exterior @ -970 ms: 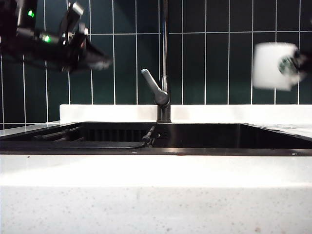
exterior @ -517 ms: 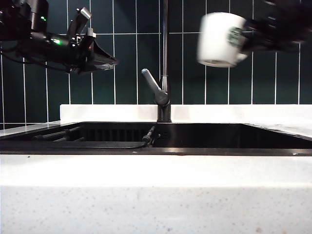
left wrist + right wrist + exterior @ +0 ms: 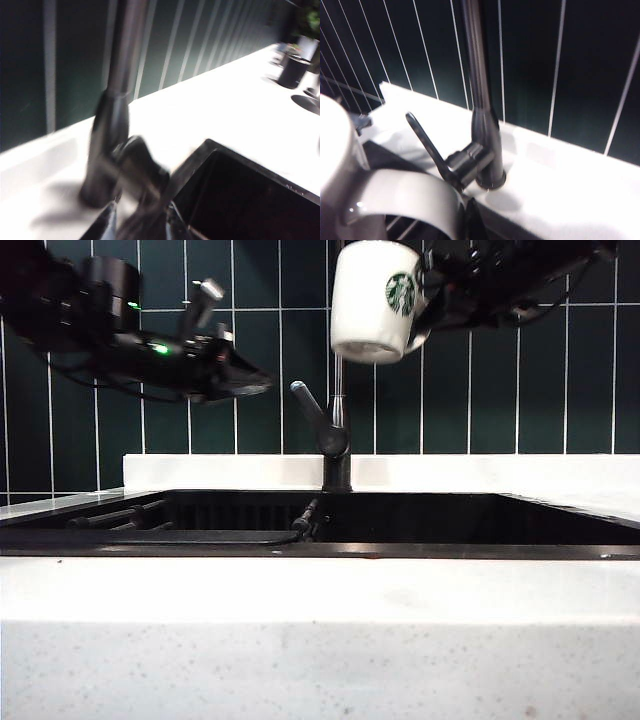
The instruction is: Pick up the mug next to the sink, go to the faucet to get some water, pour the water into the sink, and finally put the mug back to its place.
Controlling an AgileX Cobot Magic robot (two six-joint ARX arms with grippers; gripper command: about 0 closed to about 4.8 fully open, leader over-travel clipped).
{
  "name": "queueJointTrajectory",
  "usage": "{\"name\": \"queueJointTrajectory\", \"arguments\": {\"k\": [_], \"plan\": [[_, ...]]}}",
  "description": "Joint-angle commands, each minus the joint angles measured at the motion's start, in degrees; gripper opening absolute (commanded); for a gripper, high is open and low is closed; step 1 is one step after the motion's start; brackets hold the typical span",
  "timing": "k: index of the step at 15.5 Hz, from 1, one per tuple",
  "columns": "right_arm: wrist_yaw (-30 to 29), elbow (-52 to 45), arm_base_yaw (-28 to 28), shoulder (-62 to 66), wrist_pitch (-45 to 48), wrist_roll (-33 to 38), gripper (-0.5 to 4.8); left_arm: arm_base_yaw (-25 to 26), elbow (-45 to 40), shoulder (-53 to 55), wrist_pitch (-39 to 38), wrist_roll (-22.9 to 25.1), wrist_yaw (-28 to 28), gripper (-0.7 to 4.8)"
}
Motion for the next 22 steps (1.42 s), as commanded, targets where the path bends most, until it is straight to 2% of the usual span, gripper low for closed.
{"name": "queueJointTrajectory", "arguments": {"k": [1, 3, 9, 14, 20, 22], "plan": [[-0.3, 2.3, 1.2, 0.3, 0.2, 1.2, -0.01, -1.5, 5.1, 3.7, 0.6, 0.7, 0.0, 1.32], [-0.6, 2.8, 1.8, 0.3, 0.0, 1.2, -0.01, -2.5, 7.8, 6.0, 0.6, 1.9, -2.8, 1.87], [-2.7, 5.5, 2.2, 0.5, -1.7, 1.2, -0.01, -2.9, 13.8, 9.8, 0.4, 1.9, -2.8, 1.87], [-4.6, 7.6, 3.0, 2.5, -3.2, 1.2, -0.01, -2.9, 13.8, 9.8, 1.0, 1.5, 7.5, 1.84], [-5.0, 9.0, 3.7, 2.6, -2.7, 0.8, -0.01, -2.9, 13.8, 9.8, 0.3, -1.7, 14.4, 1.83], [-4.7, 9.7, 3.7, 2.6, -4.1, -1.8, -0.01, -2.9, 13.8, 9.8, 0.1, -2.6, 16.9, 1.83]]}}
